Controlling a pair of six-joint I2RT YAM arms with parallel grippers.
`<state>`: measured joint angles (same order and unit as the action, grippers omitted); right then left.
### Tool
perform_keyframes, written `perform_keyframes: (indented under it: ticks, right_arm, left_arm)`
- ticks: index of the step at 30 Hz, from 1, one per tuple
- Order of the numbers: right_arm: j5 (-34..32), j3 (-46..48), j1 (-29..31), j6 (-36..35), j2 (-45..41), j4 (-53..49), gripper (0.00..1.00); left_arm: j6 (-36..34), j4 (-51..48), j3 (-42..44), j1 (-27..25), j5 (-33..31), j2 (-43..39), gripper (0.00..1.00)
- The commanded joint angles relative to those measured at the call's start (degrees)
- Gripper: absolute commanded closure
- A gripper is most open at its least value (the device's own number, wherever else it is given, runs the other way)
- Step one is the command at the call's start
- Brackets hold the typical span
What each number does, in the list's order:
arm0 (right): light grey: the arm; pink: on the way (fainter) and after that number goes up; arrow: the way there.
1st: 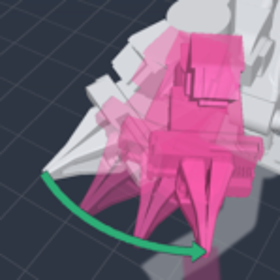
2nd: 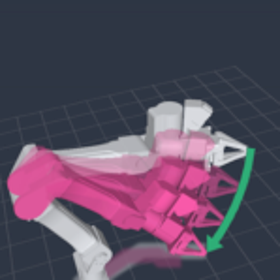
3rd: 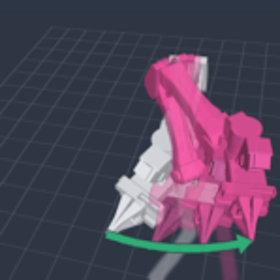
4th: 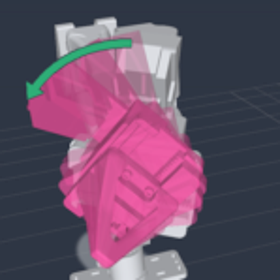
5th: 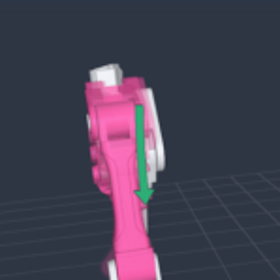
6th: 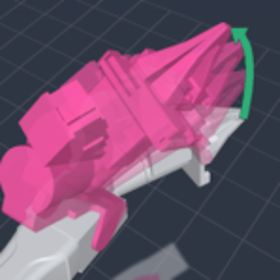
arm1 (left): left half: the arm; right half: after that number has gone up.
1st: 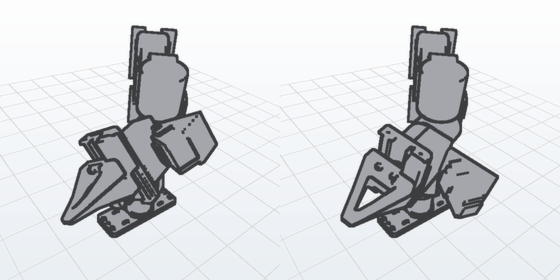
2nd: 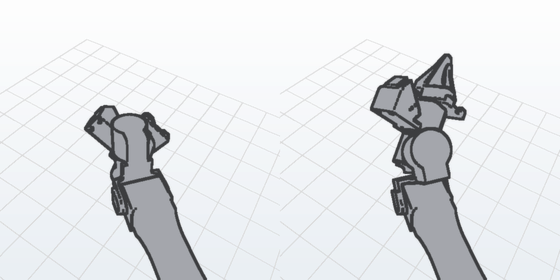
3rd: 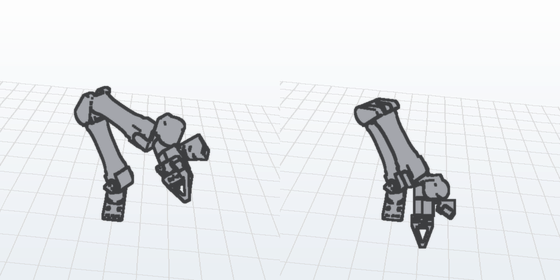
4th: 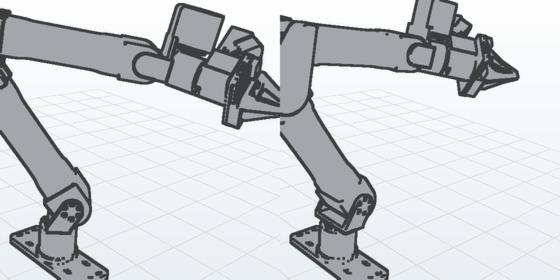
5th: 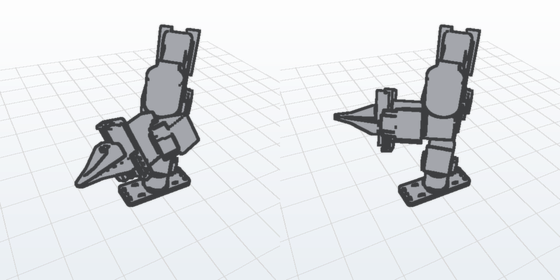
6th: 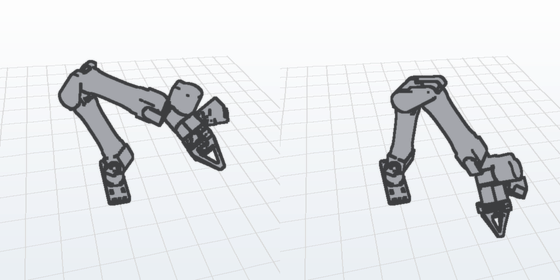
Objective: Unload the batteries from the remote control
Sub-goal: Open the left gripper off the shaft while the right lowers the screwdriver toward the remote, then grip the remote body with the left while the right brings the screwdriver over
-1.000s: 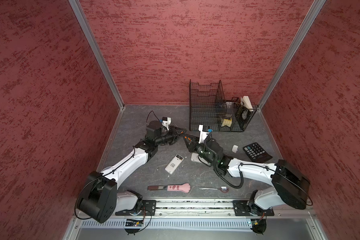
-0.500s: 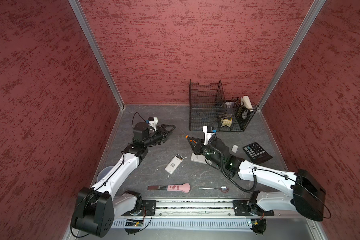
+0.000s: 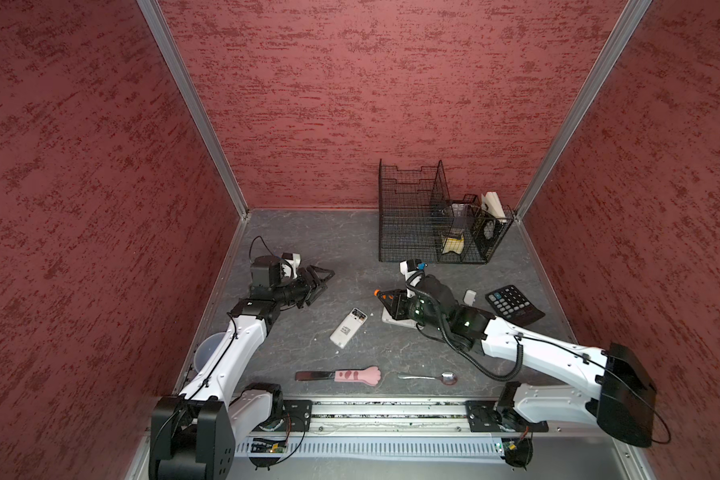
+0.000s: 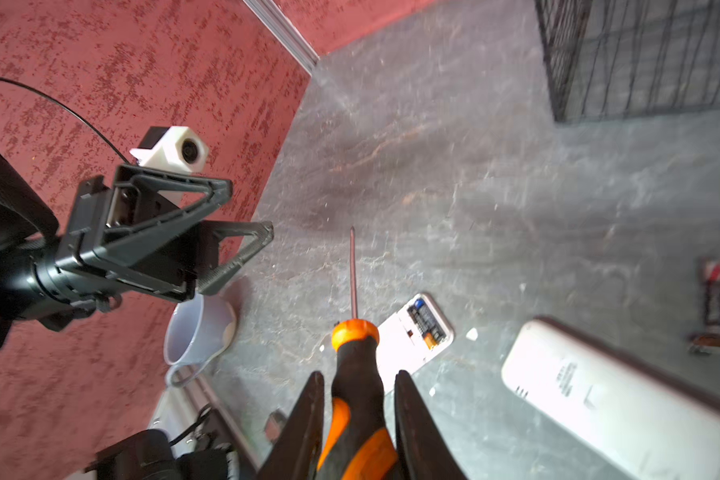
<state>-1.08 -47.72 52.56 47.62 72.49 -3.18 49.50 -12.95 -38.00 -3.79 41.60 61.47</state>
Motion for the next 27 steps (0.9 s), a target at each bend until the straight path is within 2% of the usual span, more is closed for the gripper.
perform_keyframes:
  ticks: [1, 4, 8, 13, 21, 27]
  right_arm:
    - [5.2, -0.1, -1.3, 14.0, 0.9, -5.1, 1.0]
    - [6.6, 3.1, -1.3, 22.1, -0.2, -0.4, 1.0]
    - [4.3, 1.7, -1.3, 26.4, -1.3, -6.1, 1.0]
    - [4.7, 3.8, -1.3, 33.7, -3.1, -4.4, 1.0]
    - [4.5, 7.0, -1.2, 37.0, -5.1, -4.7, 1.0]
    - [5.1, 7.0, -1.2, 35.9, -4.4, -3.4, 1.0]
  left_arm:
    - [-7.6, -7.5, 0.8, -1.7, -2.7, -1.2, 0.36]
    - [-11.2, -11.1, 0.6, -5.1, -7.4, -1.4, 0.36]
    - [-14.5, -13.6, 0.5, -10.5, -14.6, -1.7, 0.36]
    - [-16.7, -12.7, 1.3, -15.9, -21.5, -1.0, 0.36]
    - [-22.2, -12.7, 0.6, -24.8, -29.0, 2.9, 0.36]
    - [-26.7, -18.0, -2.3, -31.4, -36.4, 7.3, 0.29]
